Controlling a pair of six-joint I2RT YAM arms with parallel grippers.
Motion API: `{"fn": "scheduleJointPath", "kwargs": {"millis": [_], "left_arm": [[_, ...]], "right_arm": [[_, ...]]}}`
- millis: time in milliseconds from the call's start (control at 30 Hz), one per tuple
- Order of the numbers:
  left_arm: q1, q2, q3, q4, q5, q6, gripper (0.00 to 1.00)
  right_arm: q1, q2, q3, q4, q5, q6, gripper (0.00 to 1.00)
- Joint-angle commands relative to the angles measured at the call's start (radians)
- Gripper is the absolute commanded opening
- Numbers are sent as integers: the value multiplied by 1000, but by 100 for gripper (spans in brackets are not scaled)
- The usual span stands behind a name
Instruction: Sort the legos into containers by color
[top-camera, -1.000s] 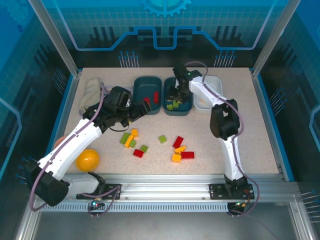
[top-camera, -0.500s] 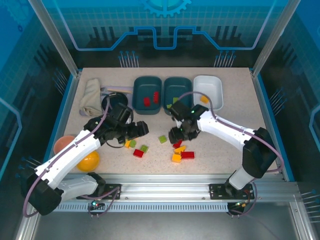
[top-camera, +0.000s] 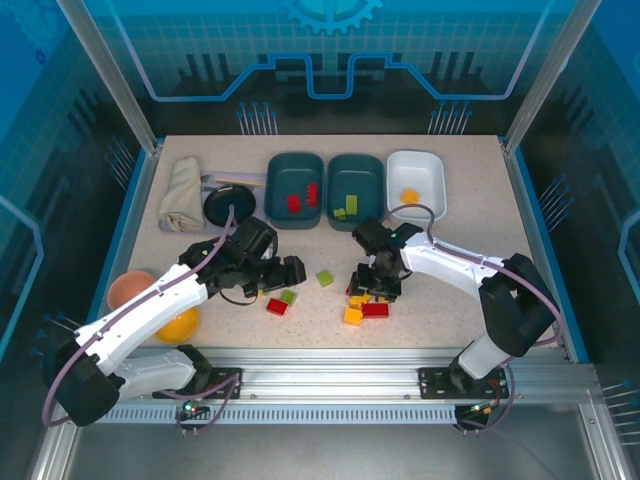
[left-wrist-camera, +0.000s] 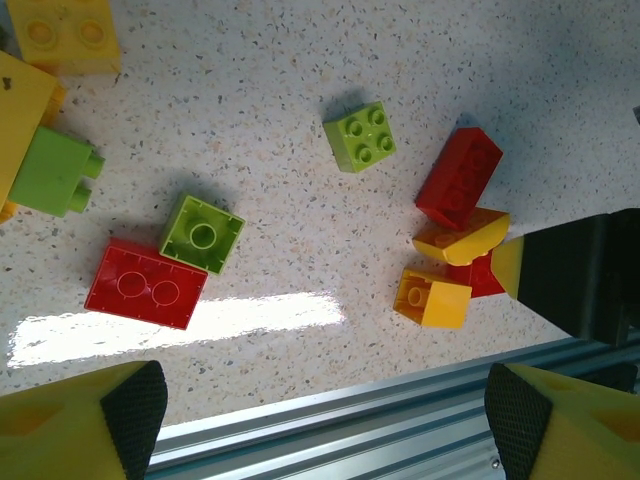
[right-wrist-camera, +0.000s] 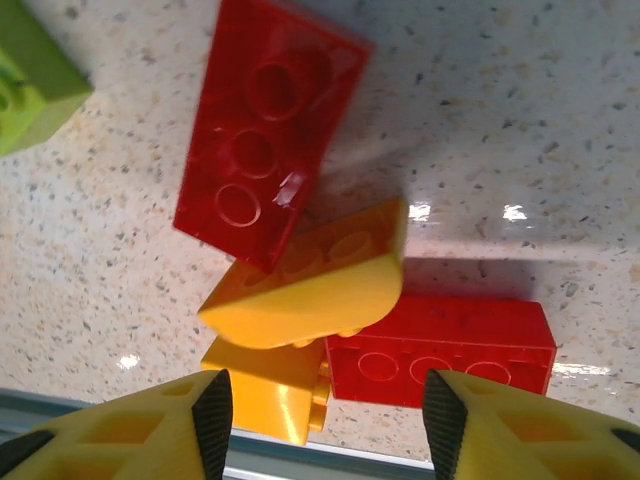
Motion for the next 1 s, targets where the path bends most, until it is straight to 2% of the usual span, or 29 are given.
{"fn": "scheduleJointPath", "kwargs": {"millis": [0,467,733,967], "left_arm": [[-7,-12,10,0,11,-16,87],[-6,-34,-3,8,0,-43,87],[-7,-34,-2,13,-3,-47,87],[-7,-29,-4,16,-3,-49,87]], "right_arm": [[-9,1,-14,55,-30,102,57],[-31,72,-5,76,-53,139,54],[-32,133,29,108,-64,153,45],[-26,234,153,88,-55,104,37]]}}
